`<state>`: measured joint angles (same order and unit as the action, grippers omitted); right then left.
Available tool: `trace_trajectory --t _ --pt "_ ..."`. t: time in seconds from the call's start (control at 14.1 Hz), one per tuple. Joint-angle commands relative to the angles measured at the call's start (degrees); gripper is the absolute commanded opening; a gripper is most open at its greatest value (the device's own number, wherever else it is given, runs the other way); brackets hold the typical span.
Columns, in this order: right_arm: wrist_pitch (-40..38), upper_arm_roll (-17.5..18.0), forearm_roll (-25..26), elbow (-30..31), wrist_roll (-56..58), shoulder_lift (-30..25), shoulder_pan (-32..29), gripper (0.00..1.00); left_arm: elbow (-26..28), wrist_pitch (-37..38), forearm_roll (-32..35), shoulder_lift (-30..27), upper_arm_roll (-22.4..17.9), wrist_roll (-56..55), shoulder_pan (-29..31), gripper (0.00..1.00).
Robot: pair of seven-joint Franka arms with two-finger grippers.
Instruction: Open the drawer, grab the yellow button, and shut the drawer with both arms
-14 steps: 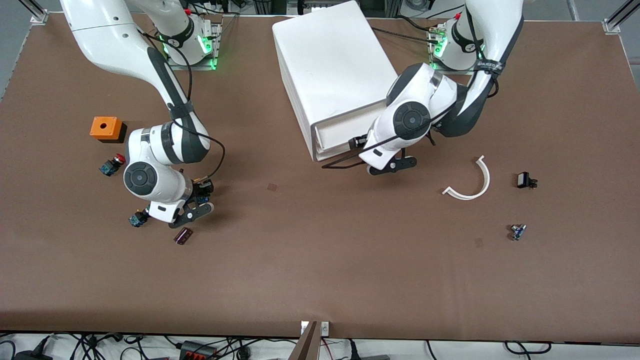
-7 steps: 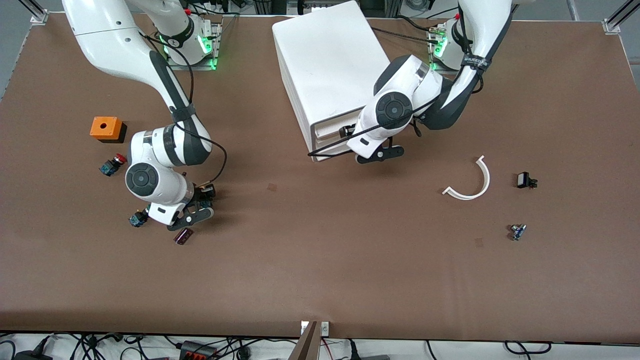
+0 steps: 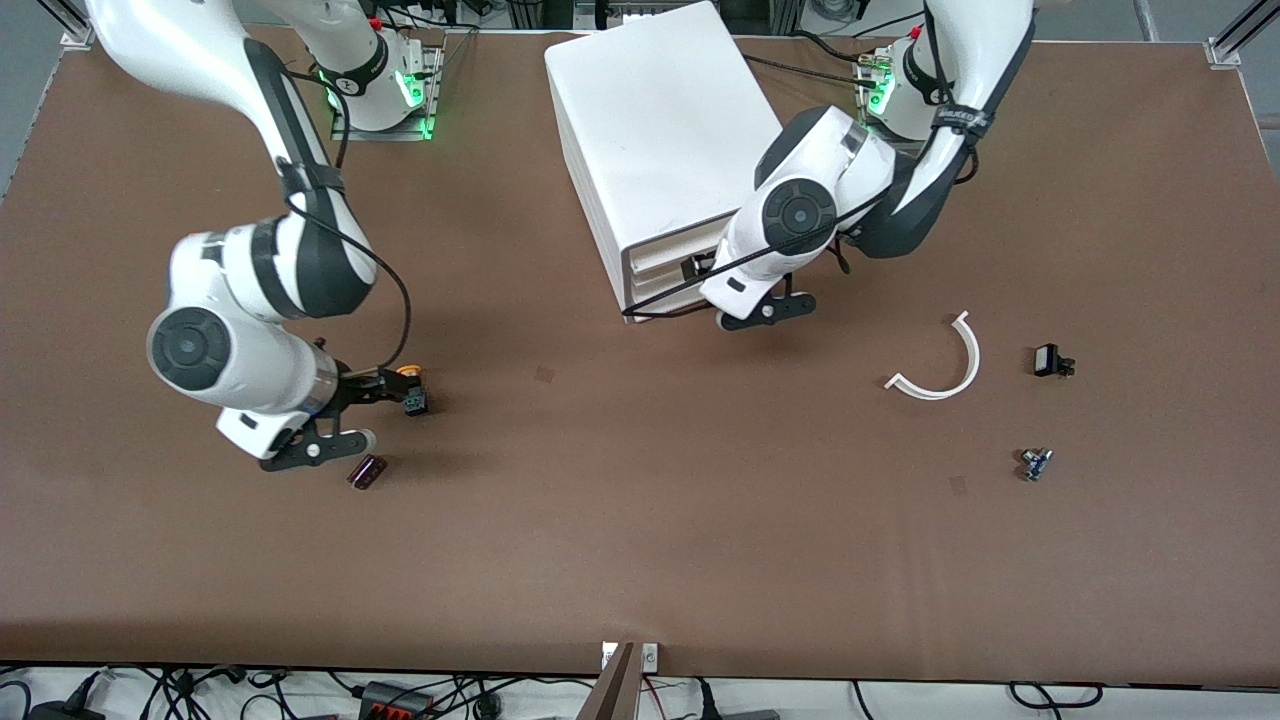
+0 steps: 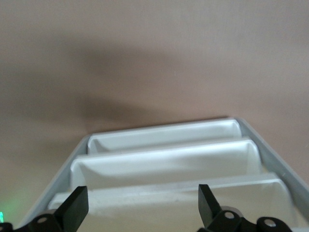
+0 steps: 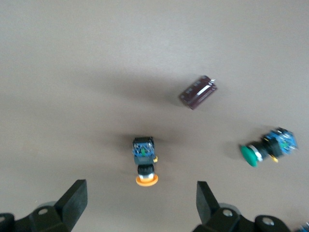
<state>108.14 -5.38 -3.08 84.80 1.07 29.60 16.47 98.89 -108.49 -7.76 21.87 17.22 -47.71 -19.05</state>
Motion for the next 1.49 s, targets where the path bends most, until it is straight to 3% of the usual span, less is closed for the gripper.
trace_trajectory --t 0.0,0.21,0.57,0.64,0.78,0.99,1.13,1.28,1.42 --pt "-4.2 -1.5 -0.3 0.2 -0.8 -4.5 -0.4 1.0 -3.5 1.2 8.4 -2.3 0.1 0.8 2.9 1.0" --pt "-5.7 -3.3 -0.2 0.0 0.1 -9.1 -0.3 1.0 -6.5 1.9 11.8 -3.6 0.2 8.5 8.3 1.0" --pt "-6.0 -7.2 -0.3 -0.1 -0.5 -12.8 -0.8 1.0 -8.0 5.4 11.6 -8.5 -0.1 37.5 19.5 1.0" --pt "-6.6 -8.1 -0.1 -0.1 -0.2 -14.2 -0.8 1.0 -7.5 5.5 11.6 -10.0 -0.7 40.7 20.4 1.0" --pt "-7.6 -10.5 -0.1 -0.1 0.2 -15.7 -0.8 1.0 -5.9 7.1 11.5 -13.2 -5.7 46.5 20.4 1.0" --pt "-7.9 -12.8 -0.3 -0.1 0.3 -18.3 -0.9 1.0 -1.9 7.9 11.0 -18.6 -8.0 49.0 20.2 1.0" --pt "-8.2 -9.9 -0.3 -0.1 0.2 -20.5 -5.1 1.0 -1.9 9.5 10.7 -21.9 -8.4 48.9 19.2 1.0" --pt "-10.0 -3.7 -0.1 -0.1 0.2 -21.8 -11.7 1.0 -3.3 13.5 7.2 -22.8 -9.0 48.9 18.8 1.0" --pt "-10.2 1.3 -0.2 -0.1 -0.3 -22.6 -16.8 1.0 -3.3 13.7 4.3 -23.4 -13.5 51.0 19.0 1.0"
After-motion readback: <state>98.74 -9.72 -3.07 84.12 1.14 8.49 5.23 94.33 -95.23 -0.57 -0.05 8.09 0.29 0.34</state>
